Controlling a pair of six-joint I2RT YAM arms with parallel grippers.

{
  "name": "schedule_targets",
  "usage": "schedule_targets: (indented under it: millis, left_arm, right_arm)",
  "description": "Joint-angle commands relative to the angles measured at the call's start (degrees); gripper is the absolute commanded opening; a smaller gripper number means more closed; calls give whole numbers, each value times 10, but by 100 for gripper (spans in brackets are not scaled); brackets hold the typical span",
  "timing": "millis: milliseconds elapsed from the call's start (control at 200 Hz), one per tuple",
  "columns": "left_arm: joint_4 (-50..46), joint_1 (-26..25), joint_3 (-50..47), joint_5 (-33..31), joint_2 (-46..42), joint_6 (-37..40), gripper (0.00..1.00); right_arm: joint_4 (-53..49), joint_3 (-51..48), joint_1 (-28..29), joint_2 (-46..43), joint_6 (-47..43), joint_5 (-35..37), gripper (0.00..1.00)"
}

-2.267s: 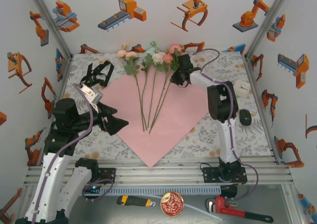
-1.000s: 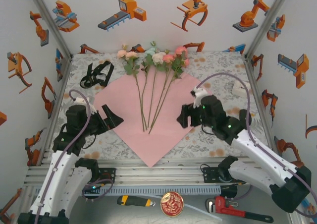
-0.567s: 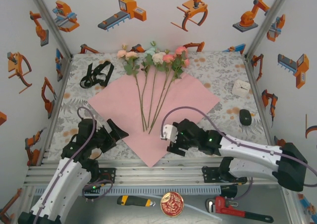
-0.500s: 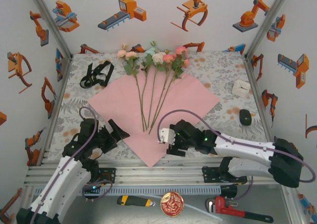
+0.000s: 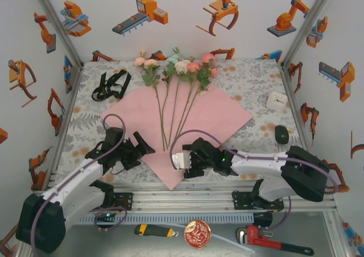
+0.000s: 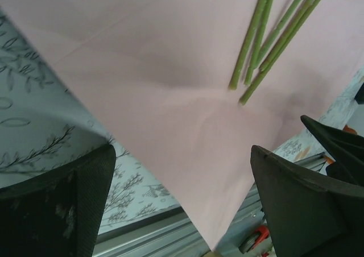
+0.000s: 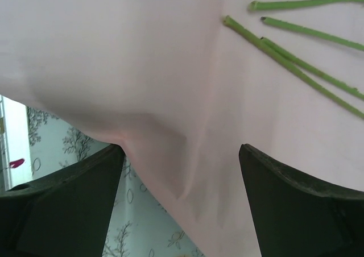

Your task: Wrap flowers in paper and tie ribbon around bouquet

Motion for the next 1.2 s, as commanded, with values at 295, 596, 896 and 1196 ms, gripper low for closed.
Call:
schedule_targets:
  millis: [295, 596, 896, 1196]
  left_arm:
    - [37, -19, 30, -35, 36, -36, 91]
    - [103, -22, 45, 32, 31, -112, 81]
    - [80, -21, 57, 4, 35, -126, 73]
    - [43, -20, 80, -8, 46, -83, 73]
  right_arm:
    - [-13, -27, -11, -51, -13, -74, 80]
    - [-21, -31, -11, -88, -9, -95, 98]
    - [86, -42, -11, -49, 8, -97, 96]
    - [80, -27, -71, -70, 73, -154, 66]
